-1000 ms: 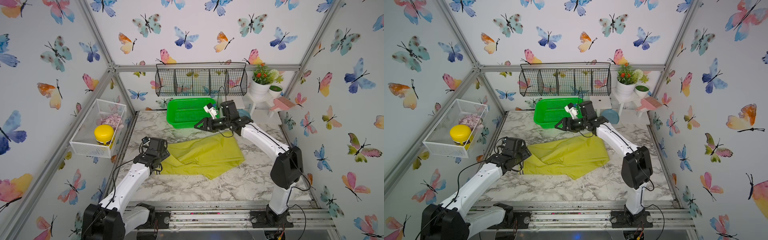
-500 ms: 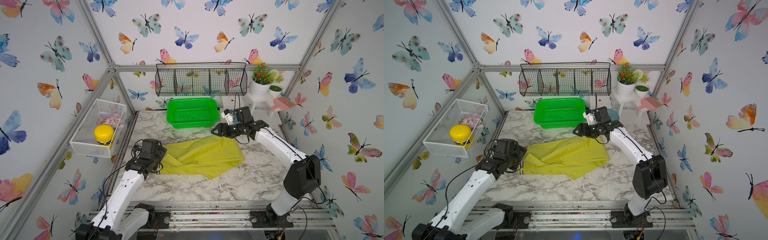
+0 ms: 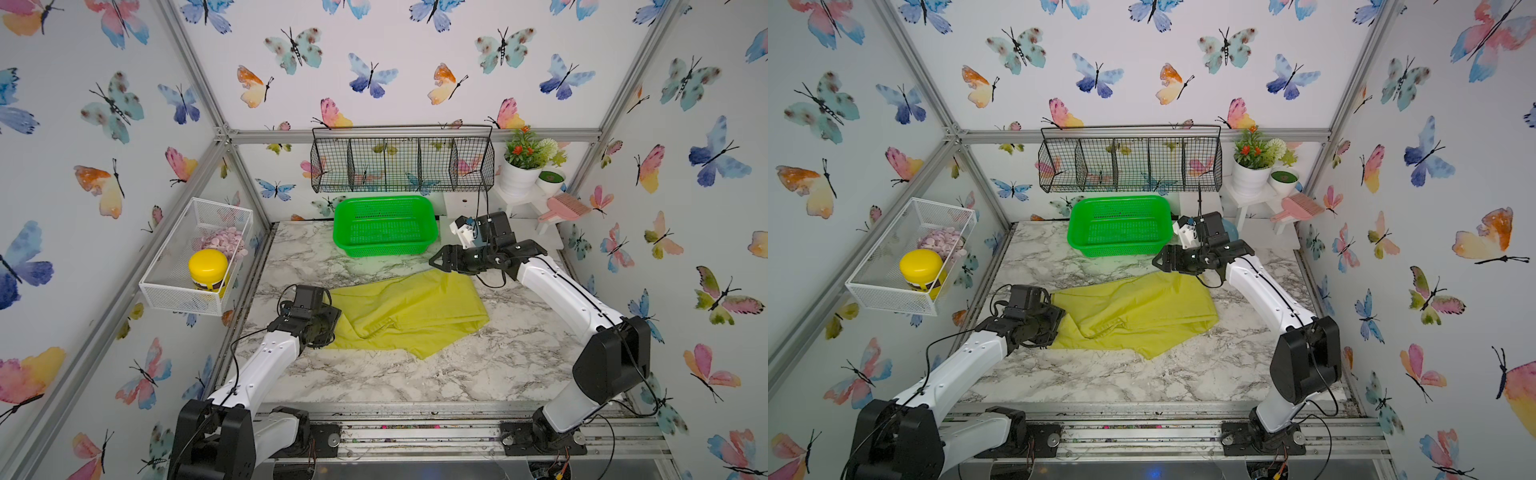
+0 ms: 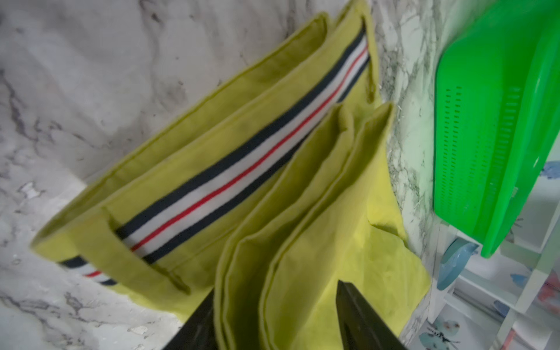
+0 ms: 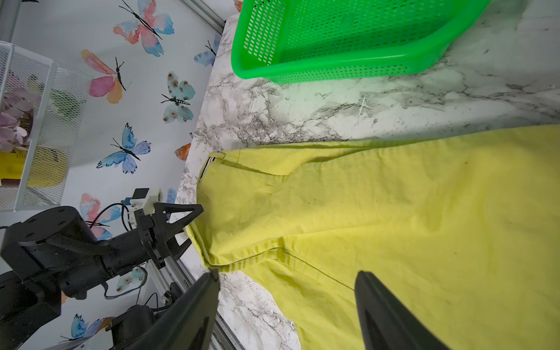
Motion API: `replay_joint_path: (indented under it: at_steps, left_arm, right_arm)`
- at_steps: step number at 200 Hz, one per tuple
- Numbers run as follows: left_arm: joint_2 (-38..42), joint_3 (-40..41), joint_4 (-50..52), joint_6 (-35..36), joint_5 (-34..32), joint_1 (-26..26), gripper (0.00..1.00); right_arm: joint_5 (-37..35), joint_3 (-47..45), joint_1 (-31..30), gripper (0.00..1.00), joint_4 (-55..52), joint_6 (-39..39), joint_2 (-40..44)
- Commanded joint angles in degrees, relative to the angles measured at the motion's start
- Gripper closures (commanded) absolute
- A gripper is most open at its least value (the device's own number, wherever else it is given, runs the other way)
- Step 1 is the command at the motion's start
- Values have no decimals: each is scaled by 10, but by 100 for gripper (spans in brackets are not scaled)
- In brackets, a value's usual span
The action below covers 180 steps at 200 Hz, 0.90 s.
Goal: Roll up the long pants
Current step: Fold the long pant at the center of the board.
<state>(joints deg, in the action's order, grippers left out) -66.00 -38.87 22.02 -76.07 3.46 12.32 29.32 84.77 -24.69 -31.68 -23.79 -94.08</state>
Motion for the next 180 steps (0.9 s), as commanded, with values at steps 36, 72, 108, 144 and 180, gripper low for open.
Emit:
replay_joint_path:
  at_steps: [36,72,108,144,180]
  left_arm:
    - [44,-72,9,92,-49,-4,100]
    - [47,-117,-42,225,-44,-4,100]
    - [45,-97,4,239,-109,-4,100]
    - [38,-43,84,194,-157,-13,100]
    - [42,-4,96,206,-158,-14,100]
  right_arm:
    - [-5,-45,6,24,-2,10,15]
    - [0,-43,8,24,-1,14,4]
    - [-2,-36,10,24,-22,28,2]
    - [-16,-29,15,24,-55,52,10]
    - [-17,-39,17,24,-65,59,12]
